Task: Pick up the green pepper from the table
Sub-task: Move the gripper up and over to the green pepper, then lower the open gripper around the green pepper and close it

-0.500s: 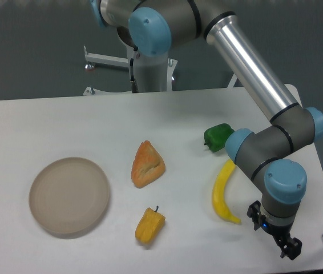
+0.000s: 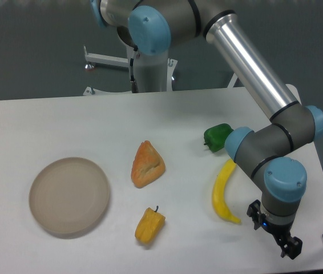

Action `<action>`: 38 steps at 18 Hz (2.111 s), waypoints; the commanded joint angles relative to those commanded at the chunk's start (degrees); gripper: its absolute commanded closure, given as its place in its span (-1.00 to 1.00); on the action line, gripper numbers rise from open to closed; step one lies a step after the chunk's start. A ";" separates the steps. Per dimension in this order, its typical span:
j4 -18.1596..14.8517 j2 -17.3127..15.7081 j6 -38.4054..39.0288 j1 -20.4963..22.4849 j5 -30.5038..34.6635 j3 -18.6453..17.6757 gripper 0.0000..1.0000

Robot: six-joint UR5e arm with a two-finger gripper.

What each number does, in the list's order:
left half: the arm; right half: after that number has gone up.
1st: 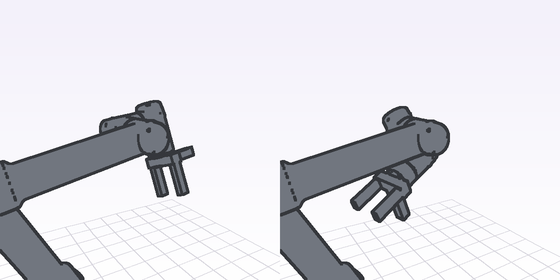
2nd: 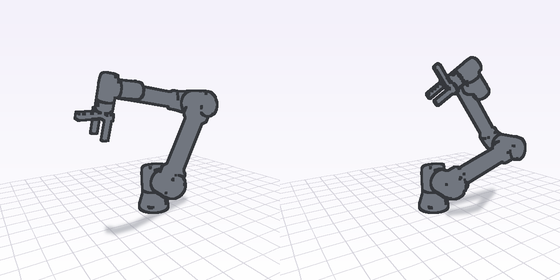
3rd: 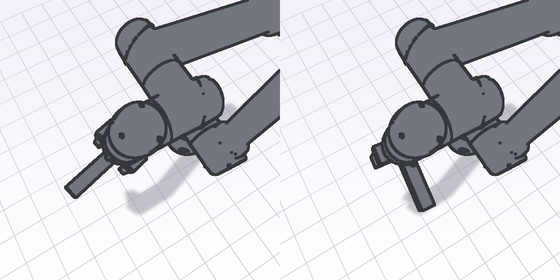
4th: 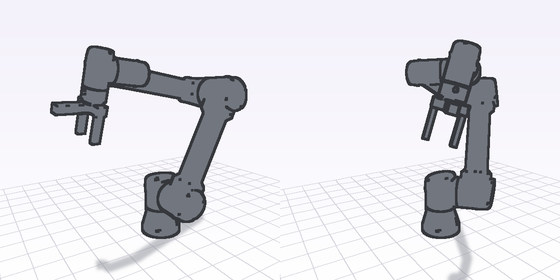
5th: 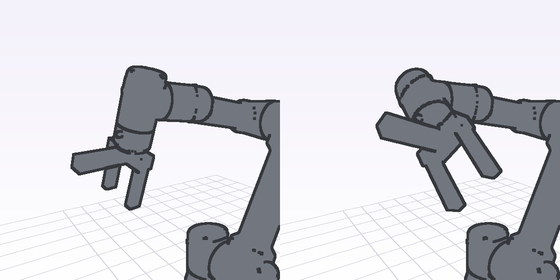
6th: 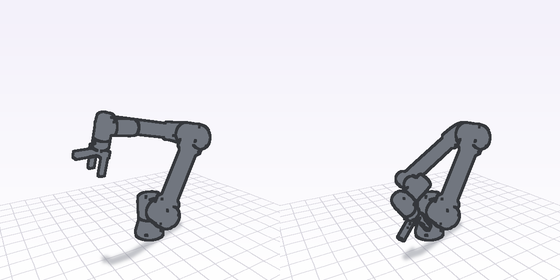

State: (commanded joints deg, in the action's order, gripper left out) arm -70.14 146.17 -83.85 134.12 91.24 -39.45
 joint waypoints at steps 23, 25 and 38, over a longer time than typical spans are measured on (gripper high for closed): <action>-8.96 -28.04 -5.09 3.77 -6.25 -38.67 -1.00; -10.10 -29.36 -7.80 5.00 -5.81 -41.05 -1.00; -8.88 -33.67 -14.94 10.90 -6.07 -49.84 -1.00</action>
State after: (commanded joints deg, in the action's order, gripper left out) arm -79.01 112.50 -98.79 145.02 85.17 -89.29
